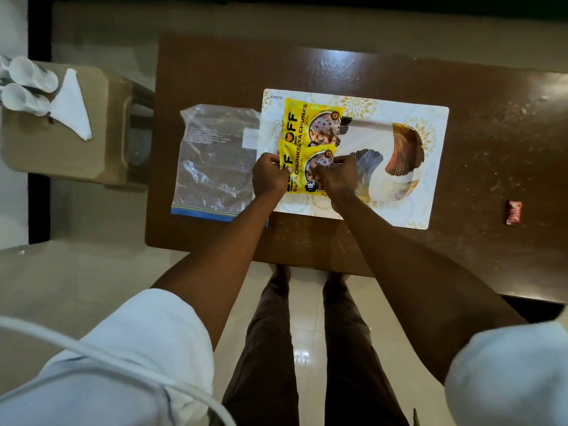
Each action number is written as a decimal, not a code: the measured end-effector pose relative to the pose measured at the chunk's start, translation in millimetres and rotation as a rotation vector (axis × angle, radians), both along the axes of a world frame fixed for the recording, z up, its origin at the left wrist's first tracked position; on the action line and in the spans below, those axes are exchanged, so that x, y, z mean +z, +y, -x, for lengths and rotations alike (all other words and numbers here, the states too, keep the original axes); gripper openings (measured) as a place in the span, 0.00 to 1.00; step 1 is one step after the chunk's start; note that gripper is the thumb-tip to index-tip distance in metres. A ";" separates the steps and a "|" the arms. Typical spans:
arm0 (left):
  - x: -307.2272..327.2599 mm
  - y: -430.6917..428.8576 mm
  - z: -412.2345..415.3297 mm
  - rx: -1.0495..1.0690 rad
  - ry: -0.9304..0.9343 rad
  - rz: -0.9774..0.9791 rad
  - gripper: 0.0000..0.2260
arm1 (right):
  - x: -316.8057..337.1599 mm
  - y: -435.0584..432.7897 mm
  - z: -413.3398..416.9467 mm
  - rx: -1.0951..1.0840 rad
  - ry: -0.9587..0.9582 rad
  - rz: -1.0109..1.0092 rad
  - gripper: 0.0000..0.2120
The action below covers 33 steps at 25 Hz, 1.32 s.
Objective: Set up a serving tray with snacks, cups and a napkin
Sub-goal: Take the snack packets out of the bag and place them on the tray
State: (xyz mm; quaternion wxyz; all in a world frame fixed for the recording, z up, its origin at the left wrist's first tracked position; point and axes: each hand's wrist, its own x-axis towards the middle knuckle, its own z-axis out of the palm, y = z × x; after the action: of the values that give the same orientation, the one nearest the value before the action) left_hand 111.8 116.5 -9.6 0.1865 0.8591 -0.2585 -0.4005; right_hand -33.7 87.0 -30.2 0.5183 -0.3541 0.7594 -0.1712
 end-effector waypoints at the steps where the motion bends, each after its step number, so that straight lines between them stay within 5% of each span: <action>1: -0.9 -0.2 0.1 -0.002 -0.007 -0.009 0.15 | 1.1 0.3 0.2 0.003 0.015 0.005 0.25; 12: -1.6 -2.4 -10.1 -0.007 0.071 0.040 0.17 | -5.4 2.6 7.5 -0.035 0.010 0.060 0.20; 16: 5.7 7.3 -14.2 -0.091 -0.001 0.120 0.15 | 2.6 10.9 10.5 -0.057 0.144 0.144 0.17; 19: 13.9 -6.3 -5.2 -0.225 0.043 0.250 0.08 | 12.6 8.5 -2.5 0.086 0.138 0.293 0.05; 25: 9.2 -31.2 2.2 -0.394 0.118 0.136 0.18 | 12.7 4.9 -31.5 0.391 0.033 0.287 0.14; 30: 7.1 -8.6 -25.7 -0.278 0.117 0.235 0.16 | 14.6 28.1 -42.5 0.383 0.075 0.370 0.06; 33: 1.2 7.1 -66.9 -0.046 0.065 0.198 0.12 | 18.7 60.4 -59.5 0.399 0.023 0.230 0.09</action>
State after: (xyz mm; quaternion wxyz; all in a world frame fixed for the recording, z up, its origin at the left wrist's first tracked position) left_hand 178.8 123.6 -8.4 0.2697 0.8168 -0.3103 -0.4046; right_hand 25.8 147.4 -11.5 0.4894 -0.5561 0.6556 -0.1467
